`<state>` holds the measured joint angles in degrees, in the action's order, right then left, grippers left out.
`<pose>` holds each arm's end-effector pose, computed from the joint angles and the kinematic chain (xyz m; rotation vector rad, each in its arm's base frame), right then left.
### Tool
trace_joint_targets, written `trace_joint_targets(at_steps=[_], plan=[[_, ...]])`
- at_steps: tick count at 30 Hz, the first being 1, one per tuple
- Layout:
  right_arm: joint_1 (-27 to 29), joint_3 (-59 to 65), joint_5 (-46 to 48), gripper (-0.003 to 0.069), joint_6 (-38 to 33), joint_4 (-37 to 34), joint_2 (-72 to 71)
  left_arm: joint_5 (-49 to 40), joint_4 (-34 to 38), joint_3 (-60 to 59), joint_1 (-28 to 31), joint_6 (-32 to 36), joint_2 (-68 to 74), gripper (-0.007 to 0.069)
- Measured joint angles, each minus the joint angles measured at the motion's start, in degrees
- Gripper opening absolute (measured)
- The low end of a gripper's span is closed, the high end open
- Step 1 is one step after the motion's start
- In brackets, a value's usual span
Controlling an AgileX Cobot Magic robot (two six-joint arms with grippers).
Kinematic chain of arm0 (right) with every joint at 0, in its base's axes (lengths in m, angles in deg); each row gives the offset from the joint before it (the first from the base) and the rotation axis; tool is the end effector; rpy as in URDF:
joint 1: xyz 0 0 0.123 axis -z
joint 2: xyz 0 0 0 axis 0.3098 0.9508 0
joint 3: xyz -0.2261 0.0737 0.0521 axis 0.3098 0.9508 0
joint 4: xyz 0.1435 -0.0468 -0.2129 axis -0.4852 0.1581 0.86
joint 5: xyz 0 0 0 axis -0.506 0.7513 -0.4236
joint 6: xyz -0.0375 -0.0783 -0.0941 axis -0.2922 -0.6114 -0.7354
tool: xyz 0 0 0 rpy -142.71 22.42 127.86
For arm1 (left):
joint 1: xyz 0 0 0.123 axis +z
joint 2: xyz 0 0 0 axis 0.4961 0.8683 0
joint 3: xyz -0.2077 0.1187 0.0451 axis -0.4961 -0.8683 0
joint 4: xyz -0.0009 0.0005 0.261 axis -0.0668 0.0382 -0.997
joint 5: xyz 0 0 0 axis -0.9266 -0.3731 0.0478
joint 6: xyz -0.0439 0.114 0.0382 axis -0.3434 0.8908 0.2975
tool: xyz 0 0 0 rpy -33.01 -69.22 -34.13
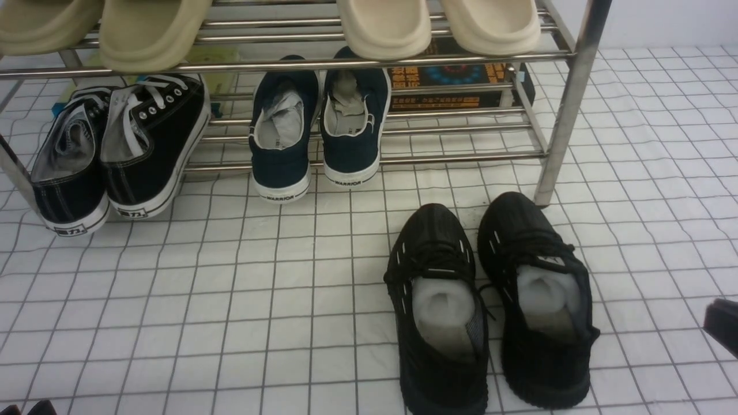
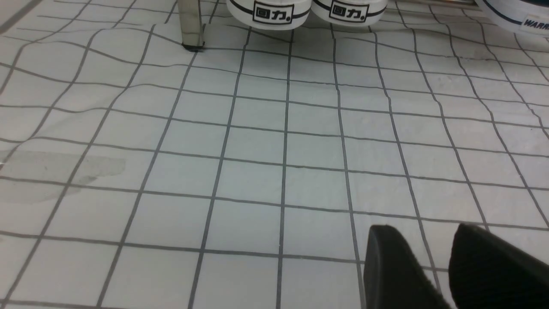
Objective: Take the shoes off the shelf with your hand from the white checkered tablecloth.
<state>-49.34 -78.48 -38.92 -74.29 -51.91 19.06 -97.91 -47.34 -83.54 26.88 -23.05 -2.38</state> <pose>0.1516 0.0893 0.2384 -0.3739 1.8180 0.4532 0.1391 0.0005 0.1615 -0.0899 1.8671 -0.0521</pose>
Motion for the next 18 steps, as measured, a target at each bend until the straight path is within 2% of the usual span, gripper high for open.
trace_joint_targets(at_steps=[4,11,18], plan=[[8.96,7.11,-0.26,0.0016,-5.0,-4.2,-9.05,0.0,0.0,0.0,0.0,0.0,0.0,0.024],[23.28,16.92,1.54,0.0025,-9.46,-5.21,-22.06,0.0,0.0,0.0,0.0,0.0,0.0,0.024],[29.89,18.79,4.05,0.0031,-9.57,-5.39,-22.83,0.0,0.0,0.0,0.0,0.0,0.0,0.024]])
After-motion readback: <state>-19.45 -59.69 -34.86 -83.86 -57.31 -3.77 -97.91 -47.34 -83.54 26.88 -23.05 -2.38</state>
